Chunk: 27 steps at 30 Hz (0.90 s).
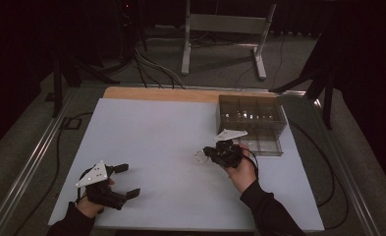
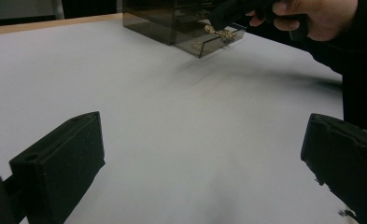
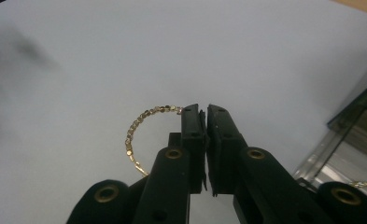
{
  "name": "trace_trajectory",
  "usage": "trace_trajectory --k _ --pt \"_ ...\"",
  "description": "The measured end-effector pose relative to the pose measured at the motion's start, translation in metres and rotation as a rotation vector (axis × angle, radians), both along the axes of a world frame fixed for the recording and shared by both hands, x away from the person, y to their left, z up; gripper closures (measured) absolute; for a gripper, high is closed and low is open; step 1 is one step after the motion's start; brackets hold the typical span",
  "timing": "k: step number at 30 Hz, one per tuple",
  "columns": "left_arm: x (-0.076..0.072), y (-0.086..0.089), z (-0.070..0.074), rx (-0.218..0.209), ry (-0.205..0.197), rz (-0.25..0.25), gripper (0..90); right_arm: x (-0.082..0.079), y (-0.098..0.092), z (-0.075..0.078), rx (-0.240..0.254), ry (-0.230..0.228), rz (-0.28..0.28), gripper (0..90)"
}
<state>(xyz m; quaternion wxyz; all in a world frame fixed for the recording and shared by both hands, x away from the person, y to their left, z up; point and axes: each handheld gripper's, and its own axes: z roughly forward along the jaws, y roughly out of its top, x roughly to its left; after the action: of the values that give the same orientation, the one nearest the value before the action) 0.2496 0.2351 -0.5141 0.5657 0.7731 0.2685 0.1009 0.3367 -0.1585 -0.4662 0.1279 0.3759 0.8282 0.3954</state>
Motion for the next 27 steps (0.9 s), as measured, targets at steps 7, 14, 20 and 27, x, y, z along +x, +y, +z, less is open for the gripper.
trace_trajectory --k 7,14,20,27 --pt "0.000 0.000 0.000 -0.002 0.001 -0.001 0.5 0.002 -0.008 0.008 0.012 -0.014 -0.022 86.8" --pt "0.000 0.000 0.000 -0.002 0.002 -0.001 0.5 0.005 -0.017 0.014 0.024 -0.027 -0.047 86.8" --pt "0.000 0.000 0.000 -0.004 0.002 0.002 0.5 0.010 -0.031 0.020 0.033 -0.037 -0.088 86.8" --pt "0.000 0.000 0.000 -0.003 0.002 0.000 0.5 0.015 -0.044 0.022 0.038 -0.041 -0.127 86.8"
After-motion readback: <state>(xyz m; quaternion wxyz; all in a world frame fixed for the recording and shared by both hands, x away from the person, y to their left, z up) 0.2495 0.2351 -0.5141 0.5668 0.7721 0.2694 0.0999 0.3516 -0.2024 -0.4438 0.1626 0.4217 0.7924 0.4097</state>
